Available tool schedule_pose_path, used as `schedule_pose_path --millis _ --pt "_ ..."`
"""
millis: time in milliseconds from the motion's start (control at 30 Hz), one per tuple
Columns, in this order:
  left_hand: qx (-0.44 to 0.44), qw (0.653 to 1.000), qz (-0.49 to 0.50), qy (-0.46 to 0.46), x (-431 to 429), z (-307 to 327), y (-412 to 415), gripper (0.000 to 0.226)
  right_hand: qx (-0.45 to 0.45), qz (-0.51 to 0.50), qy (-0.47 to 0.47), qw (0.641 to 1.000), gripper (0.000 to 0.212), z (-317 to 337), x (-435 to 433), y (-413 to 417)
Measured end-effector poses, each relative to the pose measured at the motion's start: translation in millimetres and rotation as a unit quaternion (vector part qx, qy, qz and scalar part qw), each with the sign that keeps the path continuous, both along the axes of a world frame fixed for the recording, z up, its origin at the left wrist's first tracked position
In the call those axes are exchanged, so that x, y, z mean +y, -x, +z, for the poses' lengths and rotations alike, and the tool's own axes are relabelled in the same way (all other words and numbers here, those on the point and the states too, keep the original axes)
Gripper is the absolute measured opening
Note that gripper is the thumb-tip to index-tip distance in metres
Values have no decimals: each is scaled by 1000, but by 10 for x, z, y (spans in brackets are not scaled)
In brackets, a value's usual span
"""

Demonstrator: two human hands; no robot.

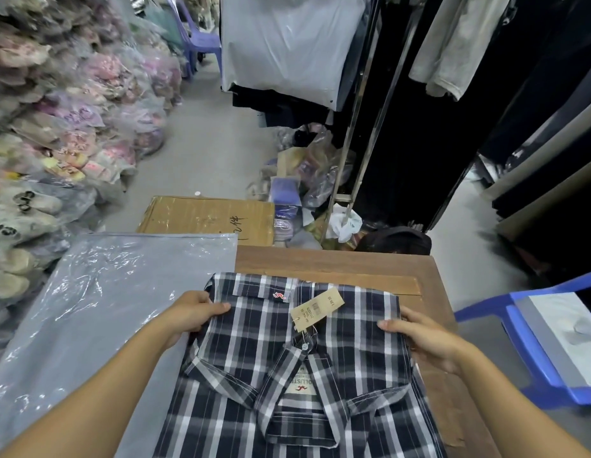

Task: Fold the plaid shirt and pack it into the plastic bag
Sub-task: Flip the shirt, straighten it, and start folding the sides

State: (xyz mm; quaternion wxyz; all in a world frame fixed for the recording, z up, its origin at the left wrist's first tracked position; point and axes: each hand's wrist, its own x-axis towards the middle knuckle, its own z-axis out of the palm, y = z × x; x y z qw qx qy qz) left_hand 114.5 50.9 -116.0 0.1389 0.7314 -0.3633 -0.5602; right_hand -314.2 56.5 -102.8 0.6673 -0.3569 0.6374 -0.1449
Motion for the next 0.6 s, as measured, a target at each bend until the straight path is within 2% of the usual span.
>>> schedule_pose_path --millis 67,100,200,233,300,433,533,600 --pt "56 998 6 -17 -66 -63 -32 90 -60 -42 -16 997 49 27 -52 -48" --pt "99 995 21 -15 -120 -60 -17 93 -78 -65 -13 995 45 53 -99 -80" --pt "172 983 68 16 -326 257 191 45 -109 -112 28 987 49 146 -346 -199" --pt "178 981 75 31 -436 333 235 39 -111 -126 46 985 52 191 -466 -242" --pt "210 973 78 63 -671 515 309 34 -126 -154 77 977 53 296 -736 -308" --pt "244 961 92 94 -1062 687 363 27 -140 -168 117 969 41 473 -1183 -346" --pt "246 962 103 51 -1122 595 370 31 -113 -121 106 980 42 392 -1230 -252" --pt "250 962 112 17 -1045 457 362 34 -56 -56 90 993 43 275 -1161 -168"
